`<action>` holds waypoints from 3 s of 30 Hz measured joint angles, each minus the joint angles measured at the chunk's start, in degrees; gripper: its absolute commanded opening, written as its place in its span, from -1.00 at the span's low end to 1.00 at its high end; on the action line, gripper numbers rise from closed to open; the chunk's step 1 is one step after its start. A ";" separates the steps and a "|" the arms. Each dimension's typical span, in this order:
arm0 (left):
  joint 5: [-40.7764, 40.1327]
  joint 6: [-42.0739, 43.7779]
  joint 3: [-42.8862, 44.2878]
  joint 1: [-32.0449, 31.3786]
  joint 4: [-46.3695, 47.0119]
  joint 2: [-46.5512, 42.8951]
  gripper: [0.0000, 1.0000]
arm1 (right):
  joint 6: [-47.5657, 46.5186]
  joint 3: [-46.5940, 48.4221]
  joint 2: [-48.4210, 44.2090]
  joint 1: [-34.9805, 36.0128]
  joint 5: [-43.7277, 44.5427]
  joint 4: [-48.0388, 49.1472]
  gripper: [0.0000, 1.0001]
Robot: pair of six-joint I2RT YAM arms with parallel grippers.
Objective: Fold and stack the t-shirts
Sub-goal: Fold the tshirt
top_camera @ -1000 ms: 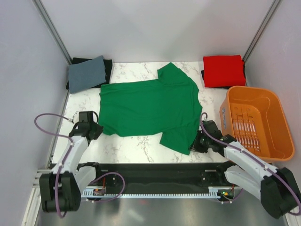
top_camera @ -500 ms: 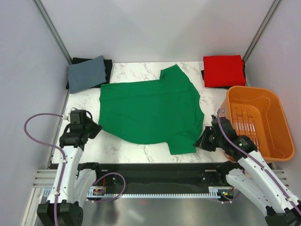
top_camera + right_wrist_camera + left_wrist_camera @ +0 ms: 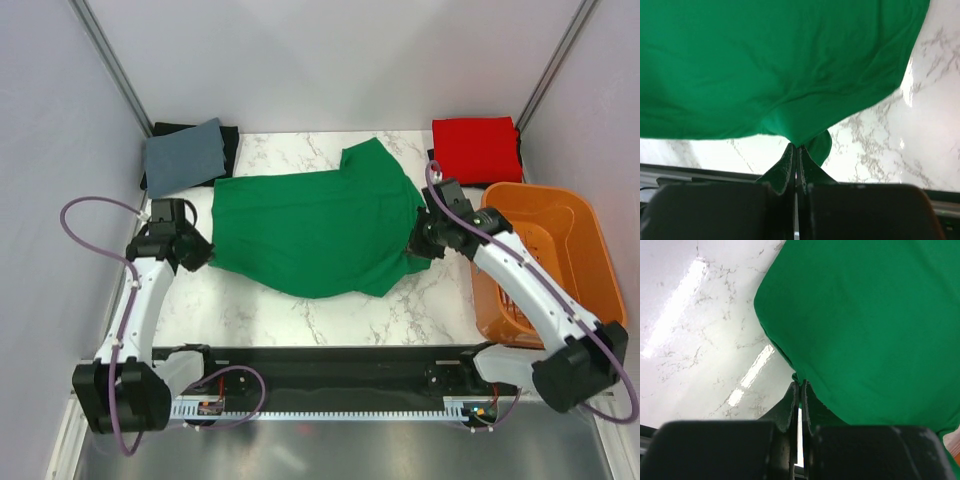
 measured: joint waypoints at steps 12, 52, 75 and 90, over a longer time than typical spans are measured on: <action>-0.48 2.97 10.34 2.71 4.50 19.67 -0.96 | -8.46 20.68 24.09 -8.83 0.28 2.60 -1.00; 10.56 3.06 -10.16 10.34 17.18 17.20 0.51 | -14.71 -3.96 28.33 -15.65 -1.42 17.27 0.41; 13.68 -2.25 -2.99 10.27 29.09 27.56 -0.96 | -15.80 5.27 34.58 -15.96 1.33 16.15 -1.00; 13.51 -2.27 -8.85 11.34 15.69 -0.50 -0.95 | -11.56 -13.16 4.81 -15.93 0.35 13.38 -1.00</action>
